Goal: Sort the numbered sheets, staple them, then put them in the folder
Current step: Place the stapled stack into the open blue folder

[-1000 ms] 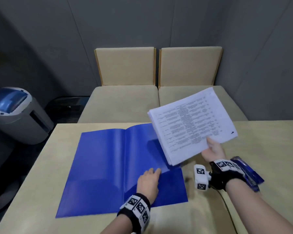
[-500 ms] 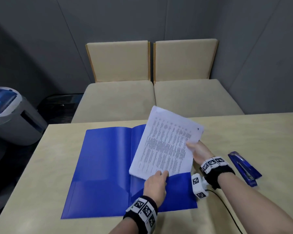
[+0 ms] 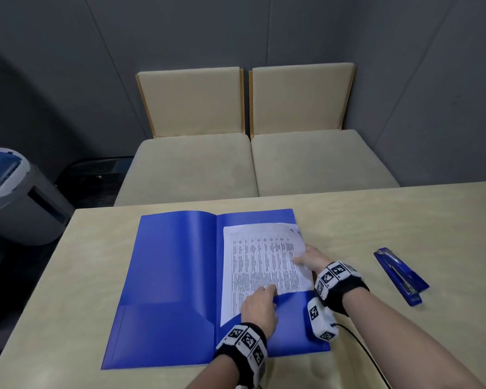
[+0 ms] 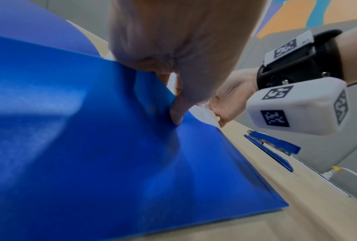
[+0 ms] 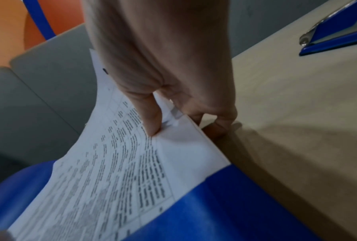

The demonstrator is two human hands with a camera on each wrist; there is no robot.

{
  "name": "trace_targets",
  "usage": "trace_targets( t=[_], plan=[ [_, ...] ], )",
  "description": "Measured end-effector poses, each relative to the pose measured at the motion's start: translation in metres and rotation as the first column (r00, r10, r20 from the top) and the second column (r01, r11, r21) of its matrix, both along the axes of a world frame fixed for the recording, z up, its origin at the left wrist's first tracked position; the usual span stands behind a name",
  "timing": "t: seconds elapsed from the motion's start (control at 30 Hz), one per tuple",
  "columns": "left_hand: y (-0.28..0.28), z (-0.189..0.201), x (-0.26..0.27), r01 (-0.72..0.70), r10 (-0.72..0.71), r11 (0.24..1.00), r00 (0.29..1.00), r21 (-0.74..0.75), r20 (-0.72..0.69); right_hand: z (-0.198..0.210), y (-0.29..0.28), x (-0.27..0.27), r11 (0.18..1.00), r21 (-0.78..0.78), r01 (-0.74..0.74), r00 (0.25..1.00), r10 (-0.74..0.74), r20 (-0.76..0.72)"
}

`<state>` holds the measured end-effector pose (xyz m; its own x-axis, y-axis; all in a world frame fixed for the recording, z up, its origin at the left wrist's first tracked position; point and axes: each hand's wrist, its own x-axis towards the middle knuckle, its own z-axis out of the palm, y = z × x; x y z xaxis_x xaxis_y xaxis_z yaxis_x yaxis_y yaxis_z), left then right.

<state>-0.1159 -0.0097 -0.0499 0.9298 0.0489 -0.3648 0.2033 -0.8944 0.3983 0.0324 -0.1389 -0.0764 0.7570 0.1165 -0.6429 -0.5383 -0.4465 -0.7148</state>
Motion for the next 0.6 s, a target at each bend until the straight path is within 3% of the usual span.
trace_targets(
  t=[0.07,0.13,0.23,0.33,0.6],
  plan=[
    [0.001,-0.004,-0.001,0.014,-0.014,1.000,1.000,0.011,0.015,0.002,0.003,-0.003,1.000,-0.024,-0.007,1.000,0.007,0.000],
    [0.007,-0.005,-0.004,0.089,-0.099,0.992,0.988,0.084,0.119,-0.006,0.005,-0.002,0.997,-0.071,-0.009,0.999,0.012,0.035],
    [0.027,-0.015,-0.014,0.330,-0.332,0.919,0.943,0.214,-0.030,-0.008,0.011,-0.004,0.987,-0.160,0.010,0.998,0.000,0.062],
    [0.049,-0.028,-0.024,0.496,-0.476,0.849,0.867,0.180,-0.144,0.006,0.015,-0.014,0.965,-0.262,-0.029,0.998,0.044,0.054],
    [0.056,-0.021,-0.033,0.504,-0.487,0.839,0.864,0.206,-0.132,0.008,0.016,-0.008,0.920,-0.314,-0.236,0.967,0.253,0.013]
  ],
)
